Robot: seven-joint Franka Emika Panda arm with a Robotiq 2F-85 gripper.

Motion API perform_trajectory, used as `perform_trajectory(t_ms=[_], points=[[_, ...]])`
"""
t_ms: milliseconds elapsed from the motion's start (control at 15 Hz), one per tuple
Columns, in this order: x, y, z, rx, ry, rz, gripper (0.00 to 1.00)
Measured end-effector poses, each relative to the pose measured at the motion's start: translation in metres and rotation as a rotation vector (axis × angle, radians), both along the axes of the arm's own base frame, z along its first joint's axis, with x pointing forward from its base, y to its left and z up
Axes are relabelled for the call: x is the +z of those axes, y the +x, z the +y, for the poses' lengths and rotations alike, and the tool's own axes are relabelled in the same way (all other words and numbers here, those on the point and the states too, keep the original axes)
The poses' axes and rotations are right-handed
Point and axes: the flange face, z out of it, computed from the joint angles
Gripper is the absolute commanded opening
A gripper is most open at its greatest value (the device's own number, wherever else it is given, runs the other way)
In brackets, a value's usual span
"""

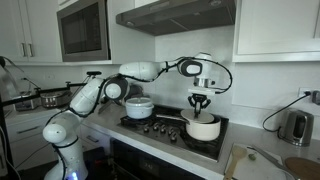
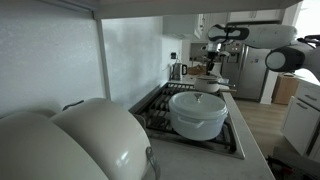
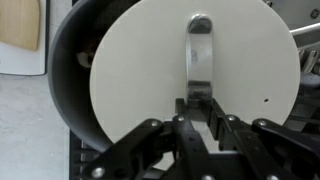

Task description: Pick the lid on the stove and put it on the uncovered pot

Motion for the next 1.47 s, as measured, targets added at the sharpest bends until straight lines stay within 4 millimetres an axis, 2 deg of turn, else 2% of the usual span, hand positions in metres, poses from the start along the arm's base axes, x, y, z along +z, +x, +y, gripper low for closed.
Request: perform_trajectory(t_ms=[600, 1467], points=[[-0.001, 0.002, -0.01, -0.015, -0.019, -0.032, 0.06], [-0.001, 0.005, -0.015, -0.022, -0.049, -0.054, 0.06]])
